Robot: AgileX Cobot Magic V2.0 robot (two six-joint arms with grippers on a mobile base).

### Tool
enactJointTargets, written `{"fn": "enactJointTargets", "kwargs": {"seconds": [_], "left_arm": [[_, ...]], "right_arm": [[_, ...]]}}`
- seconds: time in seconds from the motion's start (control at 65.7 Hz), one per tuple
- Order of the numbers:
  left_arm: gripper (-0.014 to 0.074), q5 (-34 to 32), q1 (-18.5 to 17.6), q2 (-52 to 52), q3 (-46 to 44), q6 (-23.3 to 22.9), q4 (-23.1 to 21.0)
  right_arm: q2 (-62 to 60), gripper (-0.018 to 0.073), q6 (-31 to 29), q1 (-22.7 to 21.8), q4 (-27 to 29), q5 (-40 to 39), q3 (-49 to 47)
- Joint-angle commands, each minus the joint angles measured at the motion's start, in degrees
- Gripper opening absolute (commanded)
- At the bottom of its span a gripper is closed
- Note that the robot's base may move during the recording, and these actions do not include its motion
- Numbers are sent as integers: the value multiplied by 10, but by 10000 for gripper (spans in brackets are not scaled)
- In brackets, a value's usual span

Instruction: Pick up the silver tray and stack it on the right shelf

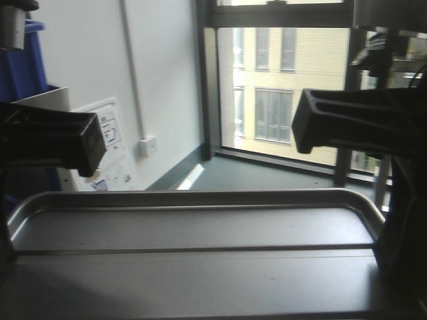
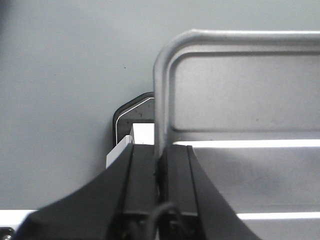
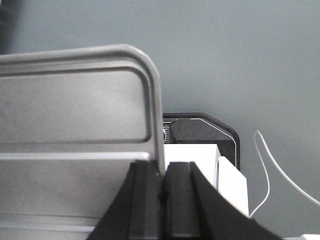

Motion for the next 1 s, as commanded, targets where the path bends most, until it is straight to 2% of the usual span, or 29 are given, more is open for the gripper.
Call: {"fn": "enactJointTargets", "kwargs": {"seconds": [0.0,0.99], "left_arm": [[-100,60,-4,-14,-12,10,23],[-100,60,-4,-14,-12,10,23]], "right_arm": [[-10,73,-1,-3,-44,23,-16],[-10,73,-1,-3,-44,24,-16]]}}
